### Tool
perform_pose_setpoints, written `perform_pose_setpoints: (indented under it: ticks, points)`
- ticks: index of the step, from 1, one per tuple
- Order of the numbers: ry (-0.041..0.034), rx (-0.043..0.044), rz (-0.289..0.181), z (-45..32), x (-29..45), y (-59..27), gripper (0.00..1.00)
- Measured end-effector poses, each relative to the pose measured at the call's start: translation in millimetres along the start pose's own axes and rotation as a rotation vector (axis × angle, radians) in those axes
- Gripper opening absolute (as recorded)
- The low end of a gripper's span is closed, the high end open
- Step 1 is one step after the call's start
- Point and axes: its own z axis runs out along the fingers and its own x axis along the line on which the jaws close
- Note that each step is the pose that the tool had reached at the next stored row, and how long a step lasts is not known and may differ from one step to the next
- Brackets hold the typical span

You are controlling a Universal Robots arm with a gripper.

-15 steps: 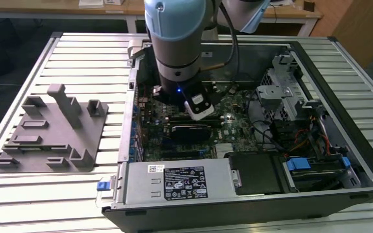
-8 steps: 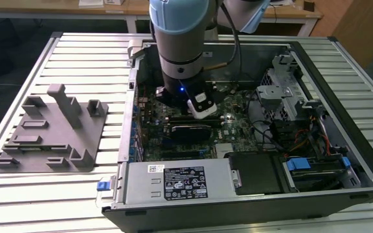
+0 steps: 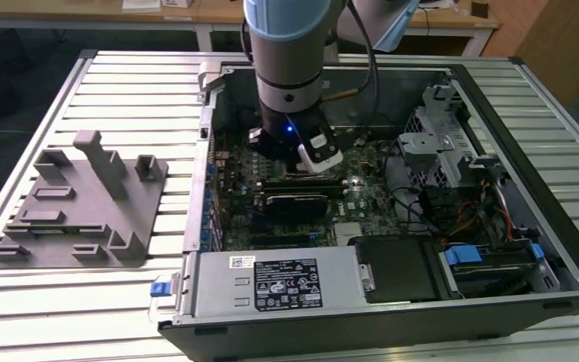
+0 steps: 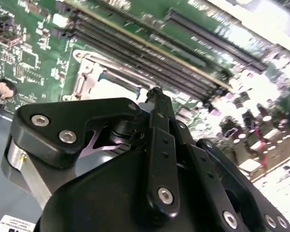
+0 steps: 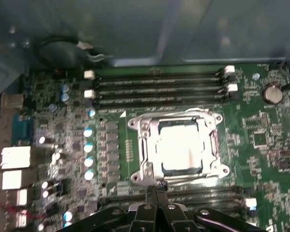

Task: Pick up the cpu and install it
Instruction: 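Install the second cpu locking lever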

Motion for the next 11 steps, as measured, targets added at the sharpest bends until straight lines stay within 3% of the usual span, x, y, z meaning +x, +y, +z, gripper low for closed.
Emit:
perform_pose_setpoints:
  ticks: [11]
  points:
    - [-0.0008,0.0113,-0.001,5.3,-19.8,21.3,0.11]
